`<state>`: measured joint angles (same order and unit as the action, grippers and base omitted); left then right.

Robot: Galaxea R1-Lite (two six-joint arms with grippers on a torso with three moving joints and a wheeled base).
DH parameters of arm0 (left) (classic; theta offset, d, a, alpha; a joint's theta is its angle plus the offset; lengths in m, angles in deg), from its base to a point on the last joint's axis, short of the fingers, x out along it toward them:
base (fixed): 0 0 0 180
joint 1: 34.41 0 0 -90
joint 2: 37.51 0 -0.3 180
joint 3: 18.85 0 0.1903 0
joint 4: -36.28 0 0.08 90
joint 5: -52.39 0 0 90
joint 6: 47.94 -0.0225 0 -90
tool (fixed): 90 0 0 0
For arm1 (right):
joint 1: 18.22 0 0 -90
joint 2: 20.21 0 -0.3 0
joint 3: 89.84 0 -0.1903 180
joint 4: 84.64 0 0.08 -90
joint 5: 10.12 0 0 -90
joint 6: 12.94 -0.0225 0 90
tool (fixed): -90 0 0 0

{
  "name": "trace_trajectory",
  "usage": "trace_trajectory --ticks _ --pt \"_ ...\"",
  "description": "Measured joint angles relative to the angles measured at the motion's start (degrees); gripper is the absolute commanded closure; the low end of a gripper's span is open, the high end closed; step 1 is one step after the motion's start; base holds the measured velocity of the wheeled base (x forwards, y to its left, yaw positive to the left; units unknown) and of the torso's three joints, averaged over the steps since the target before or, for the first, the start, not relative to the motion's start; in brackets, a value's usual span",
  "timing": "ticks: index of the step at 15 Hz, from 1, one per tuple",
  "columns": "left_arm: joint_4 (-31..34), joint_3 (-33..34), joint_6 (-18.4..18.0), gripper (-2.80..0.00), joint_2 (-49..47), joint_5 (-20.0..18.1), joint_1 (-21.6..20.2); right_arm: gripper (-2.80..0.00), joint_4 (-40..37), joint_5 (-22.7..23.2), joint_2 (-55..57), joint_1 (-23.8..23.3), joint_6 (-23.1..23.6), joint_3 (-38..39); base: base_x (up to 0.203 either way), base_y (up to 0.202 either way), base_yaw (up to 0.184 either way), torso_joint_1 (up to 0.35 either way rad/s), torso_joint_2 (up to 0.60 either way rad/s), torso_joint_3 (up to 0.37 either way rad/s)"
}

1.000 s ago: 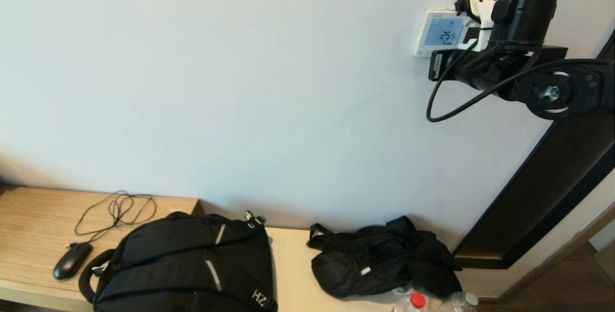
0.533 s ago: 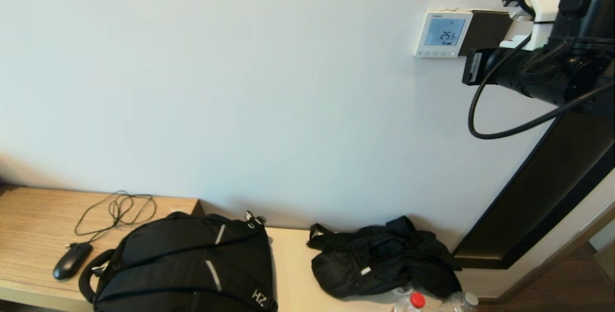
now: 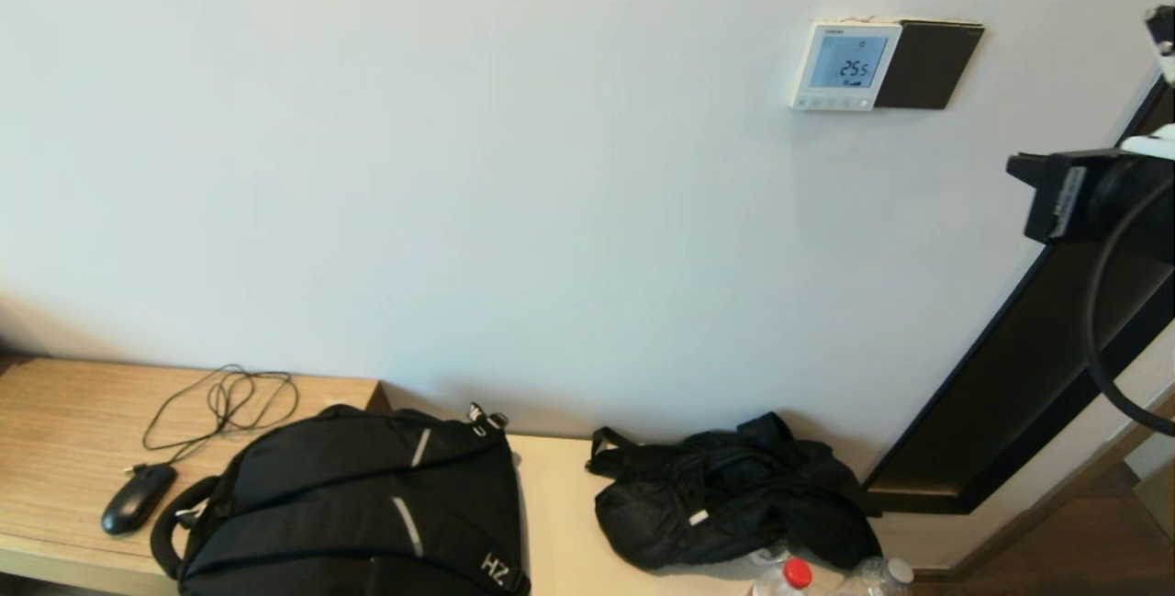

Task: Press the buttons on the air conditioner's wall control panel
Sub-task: Turn off the central air conditioner

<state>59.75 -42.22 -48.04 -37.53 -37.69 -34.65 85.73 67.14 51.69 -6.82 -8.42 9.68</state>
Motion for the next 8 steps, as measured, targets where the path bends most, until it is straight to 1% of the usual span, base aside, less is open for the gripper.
trace_trajectory --ticks 2,3,5,8 --pt "0.0 0.0 0.02 0.0 0.0 -0.01 0.02 0.0 -5.34 1.79 -5.66 -0.62 -0.35 3.53 0.0 0.0 0.0 0.0 0.0 0.0" --pt "0.0 0.0 0.05 0.0 0.0 -0.01 0.02 0.0 -6.75 2.77 -8.16 -1.08 -0.44 5.65 0.0 0.0 0.0 0.0 0.0 0.0" --pt "-0.01 0.0 0.01 0.0 0.0 -0.02 0.0 0.0 -7.72 4.5 -12.23 -1.86 -0.59 9.39 0.0 0.0 0.0 0.0 0.0 0.0" --pt "0.0 0.0 0.01 0.0 0.0 -0.01 0.0 0.0 -8.65 7.2 -17.77 -3.36 -0.76 17.58 0.0 0.0 0.0 0.0 0.0 0.0"
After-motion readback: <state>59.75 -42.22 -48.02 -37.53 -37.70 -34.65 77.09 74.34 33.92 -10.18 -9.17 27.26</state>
